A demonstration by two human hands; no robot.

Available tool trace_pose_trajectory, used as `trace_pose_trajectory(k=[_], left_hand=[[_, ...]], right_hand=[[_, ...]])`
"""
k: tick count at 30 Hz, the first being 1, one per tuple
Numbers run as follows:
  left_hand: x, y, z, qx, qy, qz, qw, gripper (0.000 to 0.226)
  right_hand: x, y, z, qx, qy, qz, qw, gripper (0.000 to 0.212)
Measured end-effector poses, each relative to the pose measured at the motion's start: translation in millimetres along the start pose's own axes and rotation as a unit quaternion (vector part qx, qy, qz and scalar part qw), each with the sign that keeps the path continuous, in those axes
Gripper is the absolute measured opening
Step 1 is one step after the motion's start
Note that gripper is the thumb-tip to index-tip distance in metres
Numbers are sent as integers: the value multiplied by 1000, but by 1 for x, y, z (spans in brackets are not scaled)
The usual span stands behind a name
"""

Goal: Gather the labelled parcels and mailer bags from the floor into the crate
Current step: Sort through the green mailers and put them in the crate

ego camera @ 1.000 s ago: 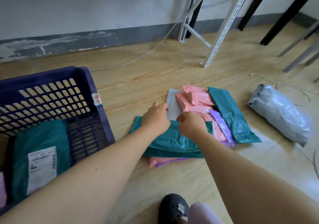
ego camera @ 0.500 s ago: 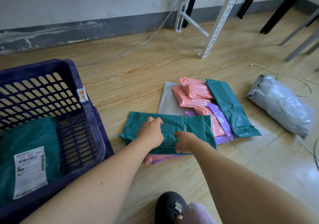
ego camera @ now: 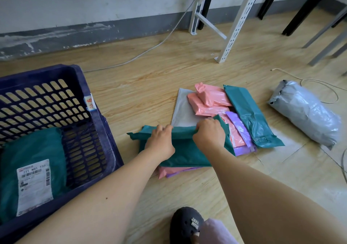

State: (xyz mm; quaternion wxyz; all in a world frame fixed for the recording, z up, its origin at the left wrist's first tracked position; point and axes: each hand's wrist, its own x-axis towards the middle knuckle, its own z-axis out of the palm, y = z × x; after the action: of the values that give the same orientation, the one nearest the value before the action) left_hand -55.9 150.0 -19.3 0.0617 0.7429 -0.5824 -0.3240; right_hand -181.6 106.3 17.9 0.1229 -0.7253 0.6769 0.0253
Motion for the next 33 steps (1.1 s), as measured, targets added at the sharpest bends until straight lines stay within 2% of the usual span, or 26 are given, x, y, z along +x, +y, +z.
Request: trace_pose_trajectory(k=[2, 4, 9, 14, 16, 19, 23, 25, 27, 30, 33], left_hand=[[-1, 0, -3, -9, 20, 5, 1000, 72], [0, 1, -8, -16, 42, 12, 999, 67], [3, 0, -21, -44, 142, 19, 989, 11], [4, -1, -30, -151, 209, -7, 966, 11], [7, 1, -34, -192, 226, -30, 955, 13], [10, 4, -39, -251, 220, -54, 941, 9], [11, 5, -38, -249, 199, -53, 946, 11], [10, 6, -37, -231, 191, -47, 953, 12], [9, 8, -36, -196, 177, -31, 964, 15], [5, 12, -36, -132, 148, 9, 980, 16], [-3, 19, -40, -84, 153, 52, 983, 15]], right_hand=[[1, -9, -10, 14, 59, -28, 998, 23], [3, -17, -18, 45, 108, -47, 992, 23], [7, -29, -21, 121, 161, -67, 977, 32], [13, -30, -26, 292, 253, 9, 923, 68], [16, -24, -27, 326, 252, 57, 909, 79], [17, -12, -23, 342, 226, 84, 908, 79], [12, -1, -17, 309, 188, 81, 929, 76], [9, 0, -19, 260, 192, 48, 945, 78], [4, -4, -24, 176, 205, -26, 962, 81], [-2, -12, -33, 76, 235, -166, 955, 73], [-8, -17, -36, -50, 113, -200, 972, 45]])
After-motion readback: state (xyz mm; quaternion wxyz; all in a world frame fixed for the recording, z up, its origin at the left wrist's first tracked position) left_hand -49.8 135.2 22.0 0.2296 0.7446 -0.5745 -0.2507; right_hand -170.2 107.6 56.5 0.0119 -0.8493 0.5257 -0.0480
